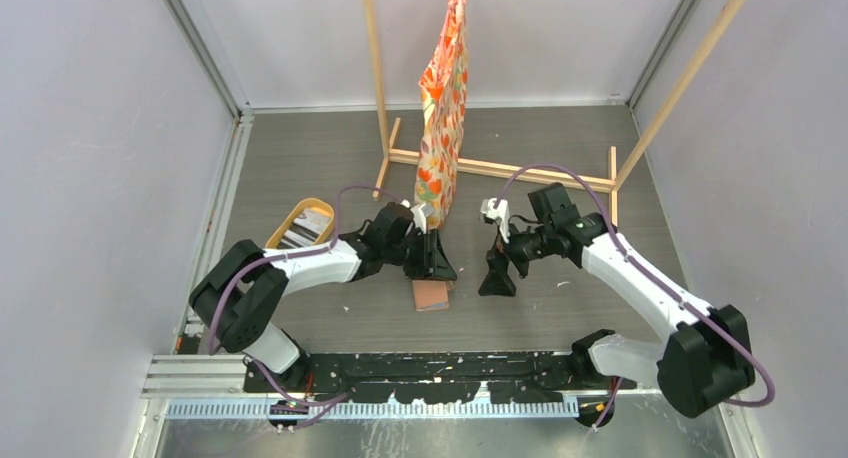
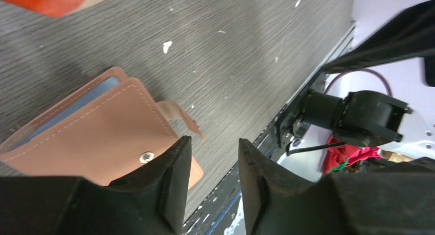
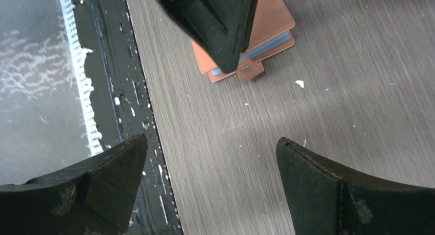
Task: Put the credit cards into the card holder
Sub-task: Move the card holder to the center of the board, then open the card holder at the center of the board.
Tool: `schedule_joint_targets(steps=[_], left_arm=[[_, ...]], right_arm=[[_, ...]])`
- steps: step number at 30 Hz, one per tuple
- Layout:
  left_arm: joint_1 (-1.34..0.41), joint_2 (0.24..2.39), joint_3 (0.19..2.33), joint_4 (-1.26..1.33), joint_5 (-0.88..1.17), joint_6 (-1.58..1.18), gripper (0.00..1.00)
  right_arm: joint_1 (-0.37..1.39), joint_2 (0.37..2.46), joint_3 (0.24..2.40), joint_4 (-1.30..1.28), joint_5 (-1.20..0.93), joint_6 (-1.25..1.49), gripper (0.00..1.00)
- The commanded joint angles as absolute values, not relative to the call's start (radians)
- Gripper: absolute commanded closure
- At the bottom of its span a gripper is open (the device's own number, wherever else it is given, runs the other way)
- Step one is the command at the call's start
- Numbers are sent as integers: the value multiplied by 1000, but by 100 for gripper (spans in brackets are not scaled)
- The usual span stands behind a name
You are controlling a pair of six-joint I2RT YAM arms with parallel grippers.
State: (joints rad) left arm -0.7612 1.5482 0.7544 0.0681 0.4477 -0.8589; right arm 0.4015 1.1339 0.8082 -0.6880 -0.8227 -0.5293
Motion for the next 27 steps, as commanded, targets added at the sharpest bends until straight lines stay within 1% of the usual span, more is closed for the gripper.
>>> schedule_joint_targets(steps=[1, 2, 4, 7, 8, 12, 15, 16, 18, 21, 27], left_arm=[[-762, 1535, 740, 203, 489, -926, 56], [-762, 1525, 733, 214, 491, -932, 53], [-761, 1501, 722, 228, 490, -934, 51], [-758, 1446, 698, 238, 471, -936, 50], [-758, 1421, 687, 228, 456, -933, 50], [-758, 1245, 643, 92, 315, -889, 50], [-758, 1103, 591, -10, 194, -875, 49], [-758, 1057, 571, -46, 150, -874, 46], [-758, 972, 525, -81, 73, -885, 37], [-758, 877, 454, -80, 15, -914, 29], [-758, 858, 423, -85, 35, -935, 27]], right_arm=[[414, 1237, 843, -551, -866, -320, 0], [413, 1266, 858, -553, -881, -297, 0], [412, 1314, 874, -531, -881, -229, 0], [412, 1365, 873, -487, -859, -130, 1], [412, 1378, 867, -458, -858, -82, 2], [436, 1411, 850, -350, -793, 84, 9], [493, 1452, 869, -342, -700, 139, 12], [517, 1472, 881, -340, -677, 158, 13], [545, 1522, 901, -350, -624, 182, 15], [591, 1605, 951, -398, -568, 174, 24], [629, 1688, 1004, -454, -517, 157, 46]])
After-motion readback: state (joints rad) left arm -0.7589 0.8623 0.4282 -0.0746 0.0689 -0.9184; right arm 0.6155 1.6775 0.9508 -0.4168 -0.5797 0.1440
